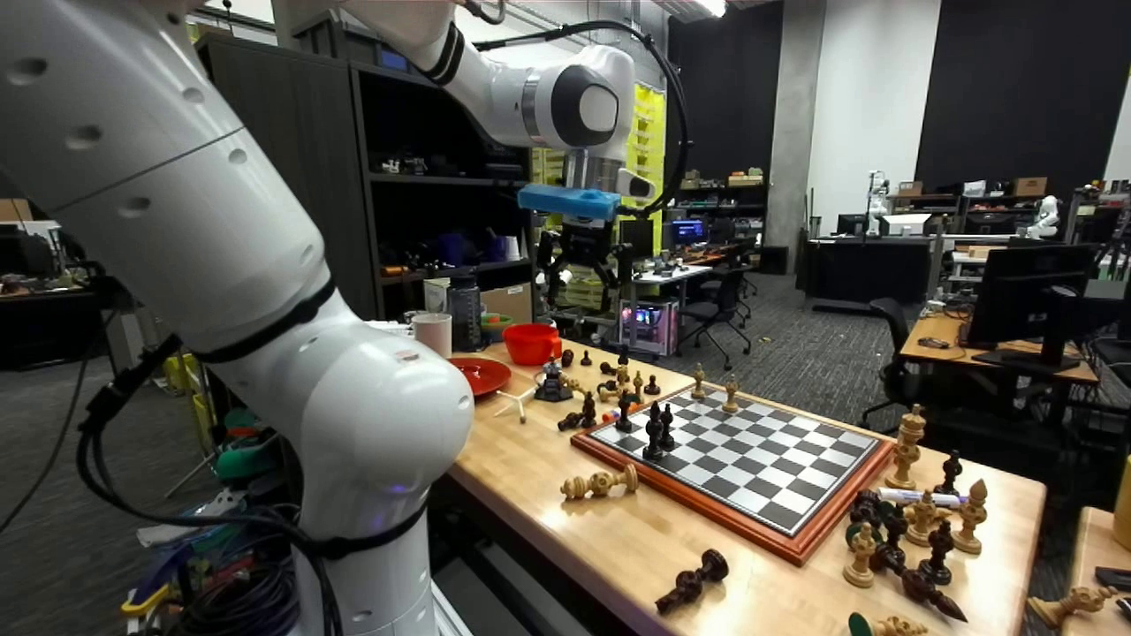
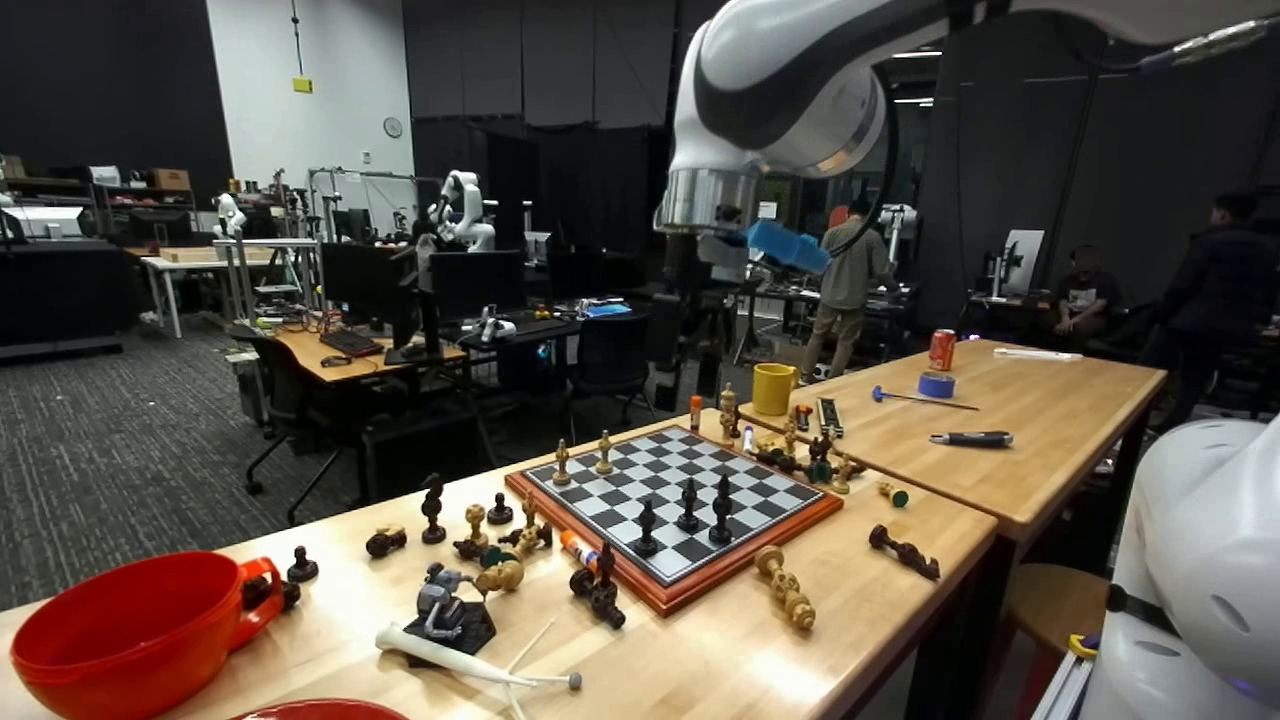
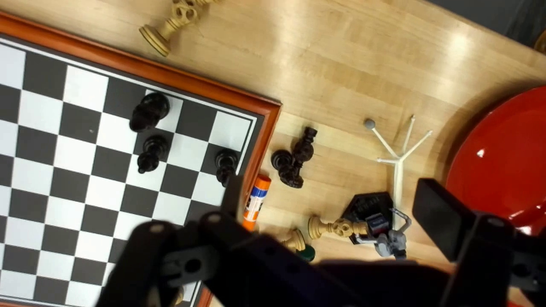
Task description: Move one piece to the chess board
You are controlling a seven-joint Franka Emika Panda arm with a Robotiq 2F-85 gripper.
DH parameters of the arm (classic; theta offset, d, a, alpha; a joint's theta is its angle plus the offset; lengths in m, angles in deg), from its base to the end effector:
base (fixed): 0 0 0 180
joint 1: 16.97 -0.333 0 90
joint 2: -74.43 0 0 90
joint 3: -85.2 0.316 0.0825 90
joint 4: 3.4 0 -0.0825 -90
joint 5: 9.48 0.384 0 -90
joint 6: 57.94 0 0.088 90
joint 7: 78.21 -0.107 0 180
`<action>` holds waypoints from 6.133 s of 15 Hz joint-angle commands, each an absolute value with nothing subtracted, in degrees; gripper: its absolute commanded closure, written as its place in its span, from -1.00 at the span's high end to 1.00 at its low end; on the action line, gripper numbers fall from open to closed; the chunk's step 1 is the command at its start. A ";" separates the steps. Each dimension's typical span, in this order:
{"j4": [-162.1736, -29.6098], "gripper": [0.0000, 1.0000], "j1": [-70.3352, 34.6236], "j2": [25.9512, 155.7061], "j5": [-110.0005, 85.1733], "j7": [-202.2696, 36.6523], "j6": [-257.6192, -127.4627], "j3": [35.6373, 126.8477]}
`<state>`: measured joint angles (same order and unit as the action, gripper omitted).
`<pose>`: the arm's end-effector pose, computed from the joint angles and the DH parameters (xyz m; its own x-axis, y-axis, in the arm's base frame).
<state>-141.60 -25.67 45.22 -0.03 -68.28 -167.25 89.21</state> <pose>0.3842 0.1008 0.4956 0.9456 0.3247 0.0231 0.3250 -0.9382 -0.1193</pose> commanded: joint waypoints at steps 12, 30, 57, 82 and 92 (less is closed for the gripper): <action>-136.34 1.00 -26.01 61.37 -10.88 -70.10 -175.48 93.78; -127.62 1.00 -26.61 80.31 -14.42 -60.54 -177.48 95.43; -125.08 -0.94 -26.94 78.80 -13.72 -59.74 -174.36 96.63; -119.85 -0.94 -18.12 72.30 -11.38 -53.63 -160.62 85.32; -118.85 -0.94 -13.72 79.96 -7.73 -53.74 -161.09 82.17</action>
<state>-120.32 -14.35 77.99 -8.17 -53.02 -161.88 82.18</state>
